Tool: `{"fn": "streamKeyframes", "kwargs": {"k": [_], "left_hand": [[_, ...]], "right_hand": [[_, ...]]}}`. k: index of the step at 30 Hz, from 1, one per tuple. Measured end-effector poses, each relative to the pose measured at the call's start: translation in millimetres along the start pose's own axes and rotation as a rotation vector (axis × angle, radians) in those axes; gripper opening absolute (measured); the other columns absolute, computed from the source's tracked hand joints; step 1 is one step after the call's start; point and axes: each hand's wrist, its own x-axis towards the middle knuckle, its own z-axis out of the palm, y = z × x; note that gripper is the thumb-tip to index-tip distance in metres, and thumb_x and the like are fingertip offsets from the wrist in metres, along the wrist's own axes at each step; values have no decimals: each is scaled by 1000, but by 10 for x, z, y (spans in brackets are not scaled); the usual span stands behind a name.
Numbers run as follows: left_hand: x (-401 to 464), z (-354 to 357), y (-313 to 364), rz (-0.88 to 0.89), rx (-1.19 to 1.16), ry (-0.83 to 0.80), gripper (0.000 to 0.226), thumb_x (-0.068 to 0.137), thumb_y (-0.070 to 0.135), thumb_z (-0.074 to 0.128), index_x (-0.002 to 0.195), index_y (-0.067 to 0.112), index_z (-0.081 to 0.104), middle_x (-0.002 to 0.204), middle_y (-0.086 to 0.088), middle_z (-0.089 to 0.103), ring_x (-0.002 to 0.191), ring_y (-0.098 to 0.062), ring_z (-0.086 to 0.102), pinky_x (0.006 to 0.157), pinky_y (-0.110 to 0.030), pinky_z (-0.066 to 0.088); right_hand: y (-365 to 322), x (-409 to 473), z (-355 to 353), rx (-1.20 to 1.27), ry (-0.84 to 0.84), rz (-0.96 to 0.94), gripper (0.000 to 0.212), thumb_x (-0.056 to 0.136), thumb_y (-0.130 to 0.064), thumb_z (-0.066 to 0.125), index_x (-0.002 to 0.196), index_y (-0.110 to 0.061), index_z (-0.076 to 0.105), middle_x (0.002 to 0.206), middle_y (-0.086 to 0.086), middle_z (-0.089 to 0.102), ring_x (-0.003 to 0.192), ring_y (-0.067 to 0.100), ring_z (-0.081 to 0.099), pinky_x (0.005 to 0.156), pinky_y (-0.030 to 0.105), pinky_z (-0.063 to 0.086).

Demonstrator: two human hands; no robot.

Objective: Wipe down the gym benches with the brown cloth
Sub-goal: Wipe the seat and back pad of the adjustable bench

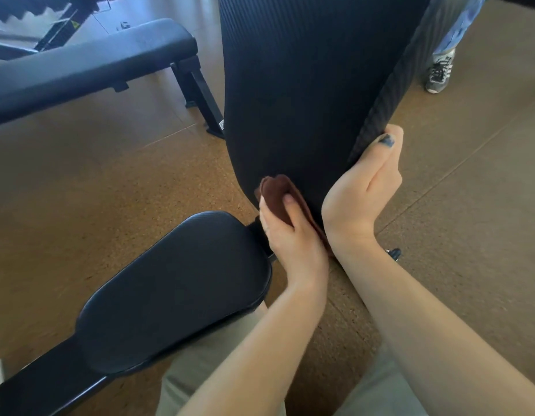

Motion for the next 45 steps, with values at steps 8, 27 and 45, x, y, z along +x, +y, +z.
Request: {"fn": "streamKeyframes", "kwargs": {"k": [8,27,45], "left_hand": [[-270,81,-12,-135,-76,16,31,96,50,53,123,66,53,139,17,59,131,-8,57,112,-46,45],[1349,-104,-71,-668,84,148,87,62,89,38,138,48,53,121,2,65,109,-34,60,77,-46,51],[317,48,3083,-886,188,-398,66,104,62,40,151,17,49,116,-4,63,130,-32,60,107,-46,49]], "right_hand": [[-13,6,-19,-2,-30,19,28,107,-24,23,97,-9,45,70,-15,41,63,-8,48,60,7,34],[-7,-20,30,-6,0,66,45,102,-45,17,101,-13,49,70,-18,42,64,-1,49,60,14,35],[-2086,776,-392,-358,-152,561,42,101,-7,57,142,-15,50,137,5,61,124,17,60,109,40,50]]}}
